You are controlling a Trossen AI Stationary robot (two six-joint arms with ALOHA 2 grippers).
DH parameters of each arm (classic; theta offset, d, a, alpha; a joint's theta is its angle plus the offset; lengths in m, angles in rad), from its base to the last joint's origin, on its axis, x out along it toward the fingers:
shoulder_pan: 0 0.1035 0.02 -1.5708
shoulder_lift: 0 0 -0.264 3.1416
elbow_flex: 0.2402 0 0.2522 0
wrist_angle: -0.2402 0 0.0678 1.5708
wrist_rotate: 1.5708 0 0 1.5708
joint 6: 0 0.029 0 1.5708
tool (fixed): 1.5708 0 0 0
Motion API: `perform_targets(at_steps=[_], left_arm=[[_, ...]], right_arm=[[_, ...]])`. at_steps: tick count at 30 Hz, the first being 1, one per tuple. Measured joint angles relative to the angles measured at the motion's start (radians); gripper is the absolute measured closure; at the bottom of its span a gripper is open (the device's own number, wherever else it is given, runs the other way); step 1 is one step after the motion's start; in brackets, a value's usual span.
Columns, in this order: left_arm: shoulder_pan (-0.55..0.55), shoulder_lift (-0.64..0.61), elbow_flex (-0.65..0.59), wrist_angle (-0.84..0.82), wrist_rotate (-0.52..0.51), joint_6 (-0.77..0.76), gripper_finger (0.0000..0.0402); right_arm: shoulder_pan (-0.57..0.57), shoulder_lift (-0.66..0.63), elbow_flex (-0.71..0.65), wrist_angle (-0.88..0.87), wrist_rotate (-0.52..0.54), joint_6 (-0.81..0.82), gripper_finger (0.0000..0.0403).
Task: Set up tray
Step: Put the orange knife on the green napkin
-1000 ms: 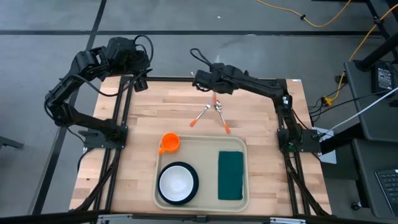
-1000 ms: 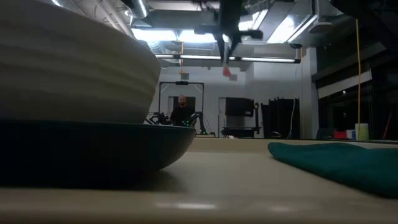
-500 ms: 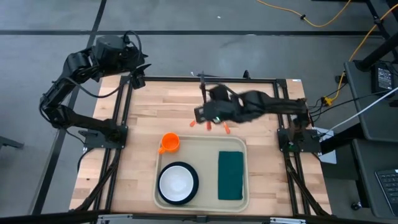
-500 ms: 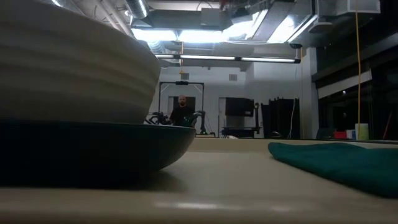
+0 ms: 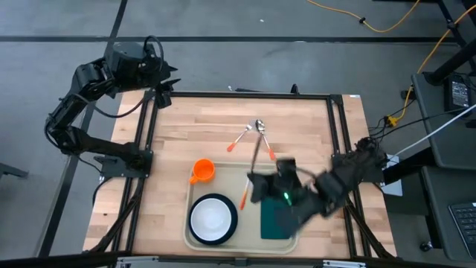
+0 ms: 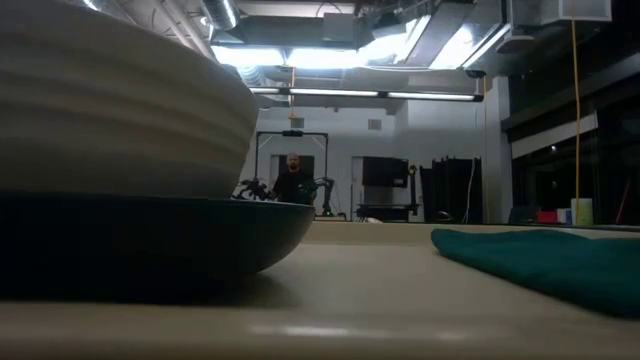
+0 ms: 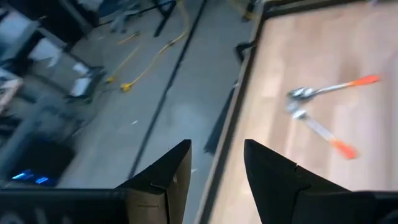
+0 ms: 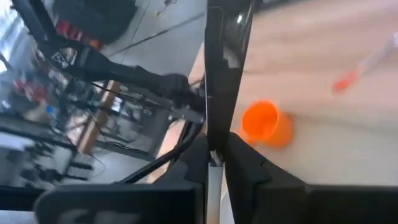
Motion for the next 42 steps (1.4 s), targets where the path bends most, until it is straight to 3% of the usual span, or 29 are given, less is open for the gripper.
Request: perform_targets(at_steps=[4,8,11,13,18,22,26,29,34,38,42], left_arm=[[0.000,-0.002,0.000,0.002,0.085,-0.068,0.0258],[-0.024,-0.002,0.000,0.002,0.110,-0.108,0.0258],[-0.045,0.001,0.000,0.002,0.103,-0.103,0.0258],[-0.061,0.004,0.000,0.001,0.098,-0.097,0.0258],[-0.102,0.009,0.000,-0.007,0.061,-0.104,0.0258],[-0.131,0.009,0.000,-0.016,0.012,-0.125,0.0258],[-0.149,0.009,0.000,-0.022,0.015,-0.139,0.0258],[-0.160,0.011,0.000,-0.020,0.101,-0.162,0.0258],[-0.182,0.018,-0.048,0.045,0.374,-0.248,0.0258],[-0.215,0.011,-0.156,0.152,0.570,-0.312,0.0258],[-0.255,0.012,-0.254,0.209,0.677,-0.319,0.0258]], right_arm=[[0.052,0.000,-0.136,-0.033,-0.048,0.266,0.0369],[0.053,0.000,-0.234,-0.064,-0.313,0.396,0.0369],[0.053,0.001,-0.265,-0.115,-0.539,0.406,0.0369],[0.053,0.001,-0.274,-0.172,-0.630,0.398,0.0369],[0.066,0.001,-0.276,-0.274,-0.721,0.374,0.0369],[0.066,0.000,-0.314,-0.243,-0.746,0.368,0.0369],[0.066,0.000,-0.363,-0.117,-0.707,0.318,0.0369],[0.057,0.000,-0.370,-0.027,-0.611,0.258,0.0369],[0.019,-0.011,-0.338,0.040,-0.295,0.074,0.0369],[-0.026,-0.036,-0.334,-0.020,-0.050,-0.002,0.0369],[-0.072,-0.056,-0.334,-0.040,0.102,-0.058,0.0369]])
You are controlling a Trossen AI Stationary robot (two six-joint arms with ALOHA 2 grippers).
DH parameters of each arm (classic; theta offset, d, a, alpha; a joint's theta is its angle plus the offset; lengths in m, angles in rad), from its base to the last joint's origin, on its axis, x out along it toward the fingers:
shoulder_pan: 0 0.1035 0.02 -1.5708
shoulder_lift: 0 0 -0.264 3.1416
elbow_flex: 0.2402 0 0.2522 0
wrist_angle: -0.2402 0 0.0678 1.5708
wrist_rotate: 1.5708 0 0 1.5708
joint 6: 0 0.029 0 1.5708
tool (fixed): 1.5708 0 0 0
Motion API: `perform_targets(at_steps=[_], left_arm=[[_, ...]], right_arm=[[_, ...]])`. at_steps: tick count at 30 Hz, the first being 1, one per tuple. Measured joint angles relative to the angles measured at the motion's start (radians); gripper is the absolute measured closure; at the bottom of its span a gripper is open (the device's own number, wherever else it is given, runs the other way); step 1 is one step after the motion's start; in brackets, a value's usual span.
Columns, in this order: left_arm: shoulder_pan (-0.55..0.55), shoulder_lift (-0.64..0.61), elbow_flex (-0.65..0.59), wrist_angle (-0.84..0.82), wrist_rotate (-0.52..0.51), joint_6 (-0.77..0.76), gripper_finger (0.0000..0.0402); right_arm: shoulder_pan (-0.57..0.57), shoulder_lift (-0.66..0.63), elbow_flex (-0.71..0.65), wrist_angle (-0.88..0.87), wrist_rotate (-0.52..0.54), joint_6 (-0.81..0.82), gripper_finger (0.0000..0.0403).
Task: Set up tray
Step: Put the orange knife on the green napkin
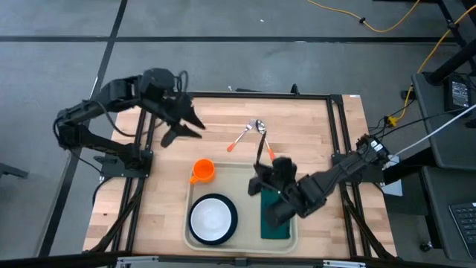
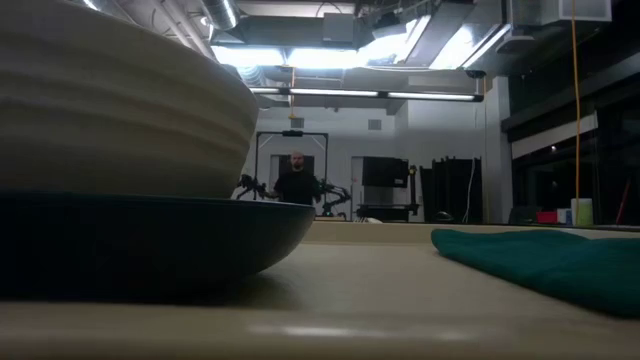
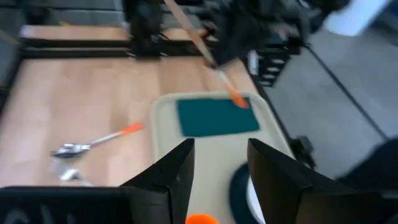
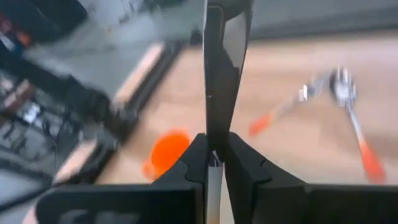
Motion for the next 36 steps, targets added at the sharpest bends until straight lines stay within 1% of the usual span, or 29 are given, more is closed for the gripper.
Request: perform_targets(at_steps=[2,4,8,11,13,16,19,22,26,29,36], left_arm=[[-0.024,0.000,-0.041,0.047,0.054,0.000,0.0258],[-0.051,0.000,-0.078,0.101,0.129,-0.002,0.0258],[-0.104,0.000,-0.127,0.258,0.280,-0.011,0.0258],[-0.137,0.003,-0.147,0.364,0.352,-0.028,0.0258],[-0.161,0.016,-0.146,0.413,0.374,-0.026,0.0255],[-0.184,0.038,-0.146,0.434,0.361,-0.027,0.0246],[-0.193,0.067,-0.146,0.401,0.300,-0.013,0.0229],[-0.193,0.096,-0.147,0.350,0.235,0.016,0.0208],[-0.174,0.116,-0.147,0.298,0.108,0.027,0.0185],[-0.160,0.118,-0.147,0.287,0.050,0.046,0.0174],[-0.155,0.119,-0.147,0.368,0.031,0.038,0.0167]], right_arm=[[-0.014,-0.011,0.000,0.032,0.048,-0.058,0.0369],[-0.027,-0.021,0.000,0.079,0.071,-0.134,0.0369],[-0.039,-0.048,0.000,0.218,0.076,-0.342,0.0369],[-0.044,-0.060,0.000,0.351,0.063,-0.536,0.0369],[-0.054,-0.066,0.000,0.439,0.037,-0.664,0.0369],[-0.077,-0.077,0.000,0.588,0.002,-0.866,0.0369],[-0.111,-0.079,0.000,0.740,-0.063,-1.069,0.0369],[-0.142,-0.079,0.000,0.852,-0.132,-1.204,0.0369],[-0.166,-0.080,0.000,0.904,-0.184,-1.277,0.0369],[-0.167,-0.083,0.000,0.907,-0.190,-1.307,0.0369],[-0.177,-0.088,0.000,0.913,-0.201,-1.344,0.0369]])
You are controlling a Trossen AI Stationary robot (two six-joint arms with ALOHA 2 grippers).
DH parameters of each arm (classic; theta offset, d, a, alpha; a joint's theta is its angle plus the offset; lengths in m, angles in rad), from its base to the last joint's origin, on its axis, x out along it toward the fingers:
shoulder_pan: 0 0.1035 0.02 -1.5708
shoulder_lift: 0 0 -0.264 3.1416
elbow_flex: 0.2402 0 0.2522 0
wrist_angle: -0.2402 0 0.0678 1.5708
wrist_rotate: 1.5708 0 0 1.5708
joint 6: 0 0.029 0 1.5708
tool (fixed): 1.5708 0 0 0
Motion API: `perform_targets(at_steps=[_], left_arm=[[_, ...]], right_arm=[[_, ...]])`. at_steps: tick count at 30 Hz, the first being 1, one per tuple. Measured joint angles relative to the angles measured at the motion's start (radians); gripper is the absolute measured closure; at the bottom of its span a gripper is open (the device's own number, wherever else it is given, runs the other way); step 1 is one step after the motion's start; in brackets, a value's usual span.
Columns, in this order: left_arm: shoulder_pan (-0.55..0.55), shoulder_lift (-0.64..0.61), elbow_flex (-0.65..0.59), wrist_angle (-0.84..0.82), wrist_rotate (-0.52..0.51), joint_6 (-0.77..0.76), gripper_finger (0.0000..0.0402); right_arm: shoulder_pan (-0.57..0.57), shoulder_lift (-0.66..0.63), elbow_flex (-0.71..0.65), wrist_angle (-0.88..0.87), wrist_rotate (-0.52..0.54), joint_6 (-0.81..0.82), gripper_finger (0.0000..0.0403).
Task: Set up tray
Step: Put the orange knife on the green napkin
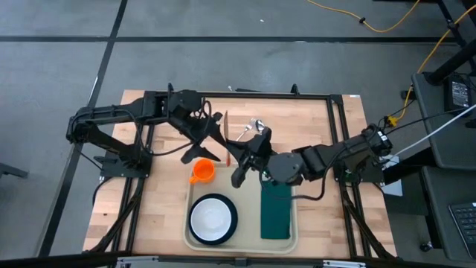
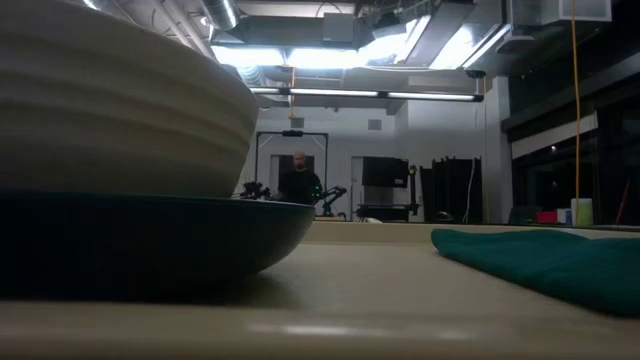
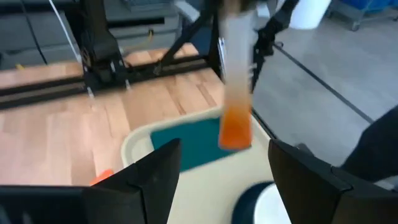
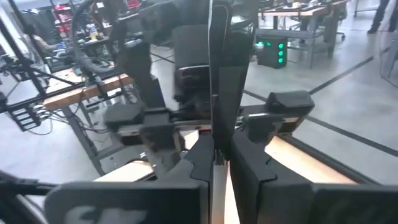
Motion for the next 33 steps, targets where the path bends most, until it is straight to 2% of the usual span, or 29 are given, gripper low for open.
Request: perform_targets(at_steps=[5,10,14,20,28,33], left_arm=[[0.000,0.000,0.000,0.088,-0.005,-0.033,0.0167],[-0.004,0.000,0.000,0.096,-0.093,-0.040,0.0170],[-0.004,0.000,0.000,0.101,-0.106,-0.048,0.0185],[-0.004,-0.001,0.000,0.107,-0.105,-0.059,0.0240],[-0.004,-0.001,0.000,0.105,-0.104,-0.072,0.0358],[-0.003,0.000,0.000,0.104,-0.108,-0.082,0.0362]], right_arm=[[-0.027,0.000,0.000,0.001,-0.020,-0.011,0.0369],[-0.054,0.000,0.000,0.039,-0.078,-0.034,0.0369],[-0.067,0.000,0.000,0.045,-0.094,-0.041,0.0369],[-0.083,0.000,0.000,0.036,-0.124,-0.043,0.0369],[-0.093,-0.005,0.000,0.034,-0.130,-0.075,0.0369],[-0.102,-0.007,0.000,0.030,-0.146,-0.081,0.0369]])
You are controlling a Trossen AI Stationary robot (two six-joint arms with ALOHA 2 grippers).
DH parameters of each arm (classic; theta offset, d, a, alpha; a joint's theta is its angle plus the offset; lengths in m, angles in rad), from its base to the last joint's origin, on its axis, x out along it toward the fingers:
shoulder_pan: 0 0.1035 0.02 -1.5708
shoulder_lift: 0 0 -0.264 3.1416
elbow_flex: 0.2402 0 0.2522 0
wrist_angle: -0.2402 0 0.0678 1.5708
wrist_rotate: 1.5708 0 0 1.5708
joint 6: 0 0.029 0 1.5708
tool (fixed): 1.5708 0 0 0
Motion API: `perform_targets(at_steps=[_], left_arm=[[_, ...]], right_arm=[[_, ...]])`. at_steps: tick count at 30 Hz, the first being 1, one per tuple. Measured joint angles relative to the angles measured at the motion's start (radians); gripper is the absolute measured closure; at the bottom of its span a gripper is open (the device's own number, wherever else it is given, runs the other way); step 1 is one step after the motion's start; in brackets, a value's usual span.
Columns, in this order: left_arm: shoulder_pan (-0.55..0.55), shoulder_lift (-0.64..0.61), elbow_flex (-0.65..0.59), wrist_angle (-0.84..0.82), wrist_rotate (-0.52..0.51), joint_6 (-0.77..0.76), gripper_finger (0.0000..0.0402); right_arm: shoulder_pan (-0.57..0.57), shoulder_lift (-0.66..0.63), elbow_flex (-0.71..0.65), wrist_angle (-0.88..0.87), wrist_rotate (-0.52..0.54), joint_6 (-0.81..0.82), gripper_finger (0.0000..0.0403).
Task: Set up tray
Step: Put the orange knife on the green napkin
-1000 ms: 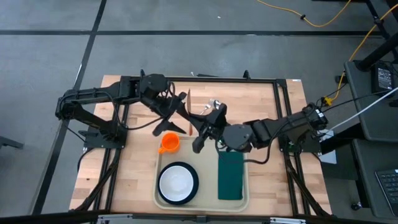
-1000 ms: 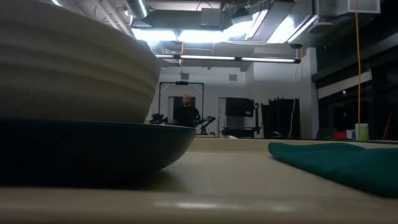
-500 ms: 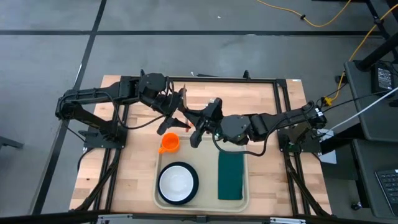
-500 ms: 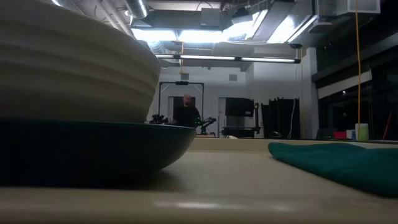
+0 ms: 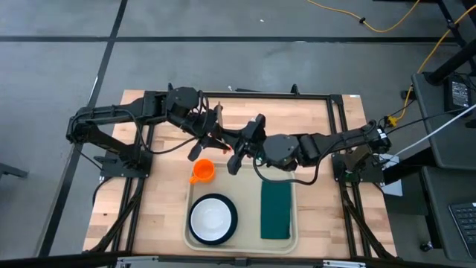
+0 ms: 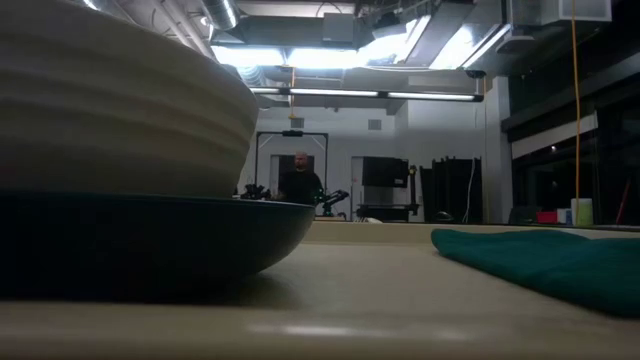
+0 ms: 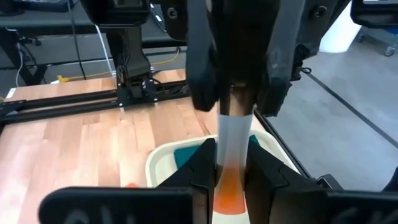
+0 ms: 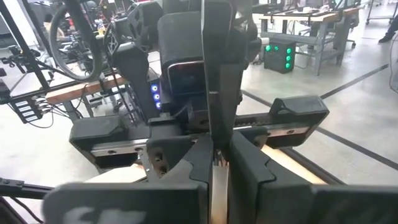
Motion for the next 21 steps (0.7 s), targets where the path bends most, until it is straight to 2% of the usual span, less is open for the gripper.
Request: perform_targets(at_steps=[3,11,21], left_arm=[[0.000,0.000,0.000,0.000,-0.026,-0.007,0.0362],[-0.001,0.000,0.001,0.005,-0.081,-0.012,0.0362],[0.007,-0.011,0.038,0.010,-0.122,-0.007,0.0362]], right_arm=[[-0.006,0.000,0.000,0.000,-0.001,0.004,0.0367],[-0.008,-0.003,0.000,0.026,-0.001,0.021,0.0321],[-0.009,-0.010,0.000,0.031,-0.010,0.020,0.0314]])
